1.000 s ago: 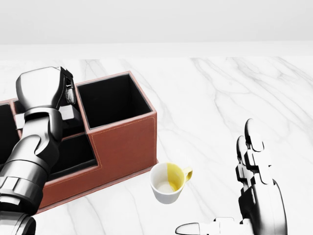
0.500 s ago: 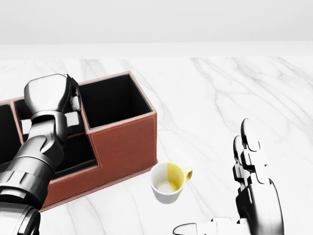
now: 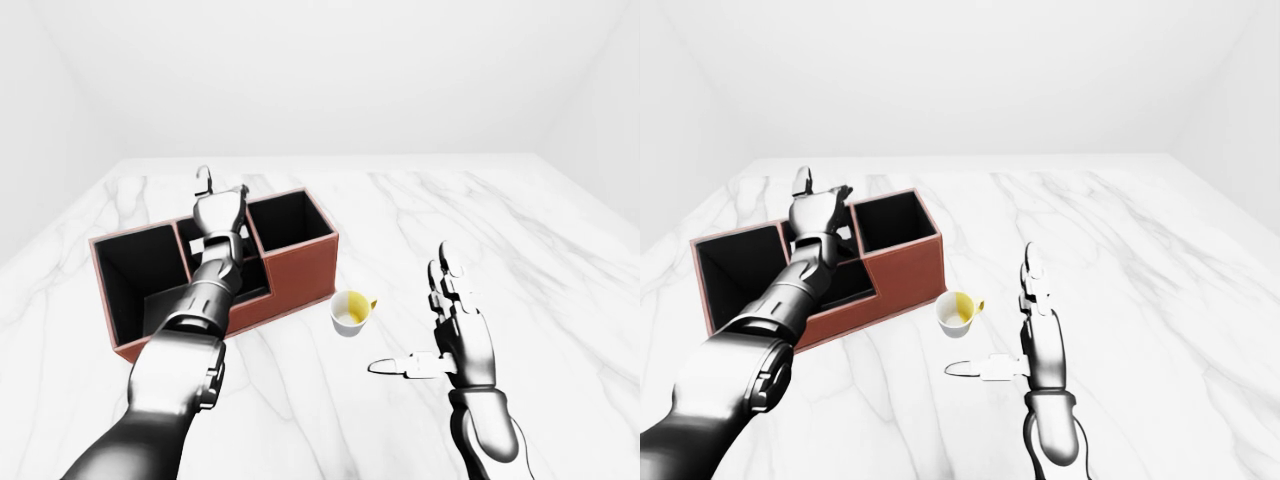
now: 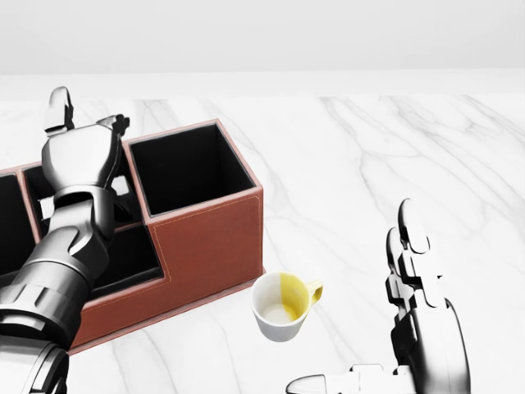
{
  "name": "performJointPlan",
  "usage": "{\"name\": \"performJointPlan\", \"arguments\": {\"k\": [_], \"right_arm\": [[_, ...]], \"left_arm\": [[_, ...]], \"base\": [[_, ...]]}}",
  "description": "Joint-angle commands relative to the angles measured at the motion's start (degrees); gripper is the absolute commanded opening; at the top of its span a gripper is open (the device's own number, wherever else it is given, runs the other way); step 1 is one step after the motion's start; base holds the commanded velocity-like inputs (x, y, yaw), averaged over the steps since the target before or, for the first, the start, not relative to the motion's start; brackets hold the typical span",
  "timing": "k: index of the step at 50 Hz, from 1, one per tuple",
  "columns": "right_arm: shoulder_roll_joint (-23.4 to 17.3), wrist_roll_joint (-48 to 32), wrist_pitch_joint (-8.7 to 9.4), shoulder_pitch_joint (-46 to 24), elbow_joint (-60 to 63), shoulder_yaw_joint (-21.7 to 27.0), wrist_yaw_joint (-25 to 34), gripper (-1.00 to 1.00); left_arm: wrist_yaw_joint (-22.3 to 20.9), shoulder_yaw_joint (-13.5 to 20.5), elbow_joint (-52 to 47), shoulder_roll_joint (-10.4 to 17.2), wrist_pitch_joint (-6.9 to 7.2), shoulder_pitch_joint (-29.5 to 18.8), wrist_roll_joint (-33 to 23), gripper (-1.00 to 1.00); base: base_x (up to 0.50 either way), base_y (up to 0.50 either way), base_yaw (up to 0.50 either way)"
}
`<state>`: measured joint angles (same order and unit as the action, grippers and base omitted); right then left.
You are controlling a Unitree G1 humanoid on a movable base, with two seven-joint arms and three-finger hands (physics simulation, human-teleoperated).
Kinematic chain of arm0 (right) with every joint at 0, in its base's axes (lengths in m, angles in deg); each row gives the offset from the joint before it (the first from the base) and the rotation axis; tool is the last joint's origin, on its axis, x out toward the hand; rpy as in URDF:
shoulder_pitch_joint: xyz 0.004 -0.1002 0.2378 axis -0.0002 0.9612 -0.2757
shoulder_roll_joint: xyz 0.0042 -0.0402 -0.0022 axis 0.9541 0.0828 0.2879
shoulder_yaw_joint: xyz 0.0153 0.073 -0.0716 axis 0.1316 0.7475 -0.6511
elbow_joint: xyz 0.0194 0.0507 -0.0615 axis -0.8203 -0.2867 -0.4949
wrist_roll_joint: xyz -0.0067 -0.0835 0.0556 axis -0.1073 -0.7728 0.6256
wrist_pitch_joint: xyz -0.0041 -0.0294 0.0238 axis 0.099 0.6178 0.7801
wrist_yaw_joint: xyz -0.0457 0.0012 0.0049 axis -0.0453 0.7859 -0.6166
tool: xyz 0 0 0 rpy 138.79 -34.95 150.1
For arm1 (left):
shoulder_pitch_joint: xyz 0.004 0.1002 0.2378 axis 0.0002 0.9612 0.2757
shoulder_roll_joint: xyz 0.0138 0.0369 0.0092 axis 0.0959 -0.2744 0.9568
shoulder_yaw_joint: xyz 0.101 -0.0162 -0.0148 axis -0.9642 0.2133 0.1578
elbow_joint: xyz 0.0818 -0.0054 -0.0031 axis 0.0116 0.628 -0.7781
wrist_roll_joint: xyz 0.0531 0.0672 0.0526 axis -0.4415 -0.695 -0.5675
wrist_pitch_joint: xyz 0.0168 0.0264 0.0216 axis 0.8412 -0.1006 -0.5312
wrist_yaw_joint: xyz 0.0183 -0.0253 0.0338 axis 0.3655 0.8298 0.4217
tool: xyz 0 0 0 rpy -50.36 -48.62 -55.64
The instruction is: Pick up the book and place it in the front compartment of the caddy.
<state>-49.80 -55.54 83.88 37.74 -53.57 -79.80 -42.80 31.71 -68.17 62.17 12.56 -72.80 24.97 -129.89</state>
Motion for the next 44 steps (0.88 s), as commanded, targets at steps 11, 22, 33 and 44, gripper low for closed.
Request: {"name": "performJointPlan", "arguments": {"k": [11,22,33,44], "right_arm": [[-0.20,-0.14,-0.02,-0.17,-0.29,-0.54,-0.34,1.00],[-0.28,-0.39,0.12,-0.31,-0.37,-0.98,-0.63,1.00],[-0.28,-0.24,-0.02,-0.31,-0.44,-0.73,-0.55,1.00],[-0.34,-0.29,-0.19,0.07,-0.14,-0.98,-0.60,1.00]], "left_arm": [[0.00,-0.34,-25.96,3.06,0.00,8.02,-4.01,1.00],[-15.95,6.81,-64.05,4.69,0.00,21.03,-18.81,1.00],[-26.05,10.78,-84.62,3.58,0.00,27.97,-23.92,1.00],[-32.77,16.35,-114.85,-1.08,0.00,44.93,-16.83,1.00]], "base": [[0.00,0.00,0.00],[0.00,0.00,0.00],[0.00,0.00,0.00],[0.00,0.00,0.00]]}}
